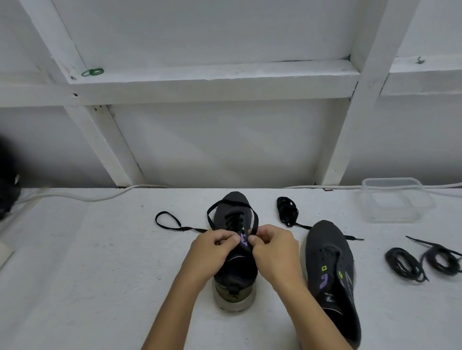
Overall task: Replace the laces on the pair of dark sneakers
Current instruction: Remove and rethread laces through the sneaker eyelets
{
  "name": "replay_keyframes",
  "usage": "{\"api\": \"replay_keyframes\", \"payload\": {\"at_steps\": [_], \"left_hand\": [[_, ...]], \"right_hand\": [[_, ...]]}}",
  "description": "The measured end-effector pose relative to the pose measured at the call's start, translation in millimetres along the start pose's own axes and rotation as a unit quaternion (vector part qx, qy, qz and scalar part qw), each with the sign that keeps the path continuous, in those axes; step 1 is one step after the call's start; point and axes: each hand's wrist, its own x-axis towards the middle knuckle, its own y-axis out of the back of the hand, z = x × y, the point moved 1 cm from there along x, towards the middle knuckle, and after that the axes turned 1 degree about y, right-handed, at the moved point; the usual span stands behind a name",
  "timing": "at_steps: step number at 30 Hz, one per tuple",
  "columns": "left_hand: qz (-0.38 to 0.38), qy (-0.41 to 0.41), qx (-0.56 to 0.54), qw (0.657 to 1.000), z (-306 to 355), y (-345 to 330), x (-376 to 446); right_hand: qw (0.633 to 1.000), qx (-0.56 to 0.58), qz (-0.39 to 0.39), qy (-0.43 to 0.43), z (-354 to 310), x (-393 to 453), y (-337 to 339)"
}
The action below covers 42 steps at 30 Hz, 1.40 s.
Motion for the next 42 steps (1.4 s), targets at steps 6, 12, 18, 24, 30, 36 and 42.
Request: {"api": "replay_keyframes", "payload": {"at_steps": [6,12,18,24,30,36,42], "left_hand": [[0.000,-0.003,0.000,1.000,-2.3,-0.4,0.5],[-0.003,-0.001,-0.014,1.000,-3.2,0.1,1.1],[-0.009,-0.009,-0.018,1.000,-2.8,0.0,0.3],[-0.001,-0.055,0.069,0.996,-0.9,0.4,-2.0],[0.054,-0.126,0.165,0.977,5.2,-0.8,-1.7],[0.041,-0.125,0.183,0.974,9.4,0.1,-0.1],[0.039,-0.104,0.189,0.976,14.3,0.3,-0.6]], "right_hand": [[0.997,-0.065,-0.006,0.046,-5.7,-0.7,1.8],[0.996,-0.063,-0.004,0.059,-6.6,-1.9,1.7],[0.995,-0.076,-0.010,0.070,-3.8,-2.0,-1.3],[0.995,-0.058,0.009,0.075,-0.6,-4.2,-6.1],[0.998,-0.018,-0.053,0.038,1.8,-13.0,-5.9],[0.991,0.070,-0.112,-0.012,1.8,-21.9,-0.2],[0.982,0.125,-0.138,-0.034,5.2,-20.7,0.3]]}}
